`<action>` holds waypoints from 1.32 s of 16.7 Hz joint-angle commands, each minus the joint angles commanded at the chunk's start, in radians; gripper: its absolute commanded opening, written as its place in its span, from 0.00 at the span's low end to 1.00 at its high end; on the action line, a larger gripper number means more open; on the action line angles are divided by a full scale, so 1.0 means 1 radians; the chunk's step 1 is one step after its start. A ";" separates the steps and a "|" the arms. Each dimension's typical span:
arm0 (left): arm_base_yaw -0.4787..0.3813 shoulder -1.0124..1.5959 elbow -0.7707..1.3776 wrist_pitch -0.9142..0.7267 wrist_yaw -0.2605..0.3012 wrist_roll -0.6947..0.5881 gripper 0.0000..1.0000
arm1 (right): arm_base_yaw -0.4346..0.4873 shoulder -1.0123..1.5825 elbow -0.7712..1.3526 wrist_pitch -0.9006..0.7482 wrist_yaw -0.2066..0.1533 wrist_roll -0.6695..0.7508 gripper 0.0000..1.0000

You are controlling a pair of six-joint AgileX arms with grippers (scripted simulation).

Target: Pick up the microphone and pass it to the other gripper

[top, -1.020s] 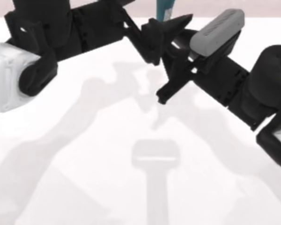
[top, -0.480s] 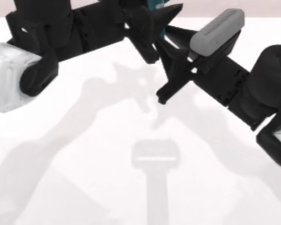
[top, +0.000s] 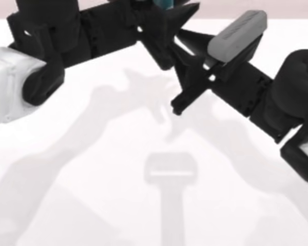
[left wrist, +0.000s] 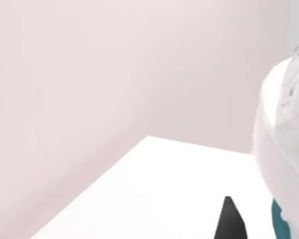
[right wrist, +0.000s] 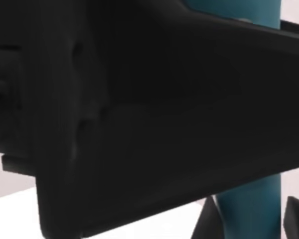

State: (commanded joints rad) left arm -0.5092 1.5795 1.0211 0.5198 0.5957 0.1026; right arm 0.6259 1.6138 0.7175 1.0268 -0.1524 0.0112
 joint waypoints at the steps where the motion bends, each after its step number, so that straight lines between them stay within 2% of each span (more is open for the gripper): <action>1: 0.000 0.000 0.000 0.000 0.000 0.000 0.00 | 0.000 0.000 0.000 0.000 0.000 0.000 0.00; 2: 0.000 0.000 0.000 0.000 0.000 0.000 0.00 | 0.000 0.000 0.000 0.000 0.000 0.000 0.00; 15: 0.000 0.000 0.000 0.000 0.000 0.000 0.00 | 0.000 0.000 0.000 0.000 0.000 0.000 0.98; 22: 0.000 0.000 0.000 0.000 0.000 0.000 0.00 | 0.000 0.000 0.000 0.000 0.000 0.000 1.00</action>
State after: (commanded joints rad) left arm -0.5092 1.5795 1.0211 0.5198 0.5957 0.1026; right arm 0.6259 1.6138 0.7175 1.0268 -0.1524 0.0112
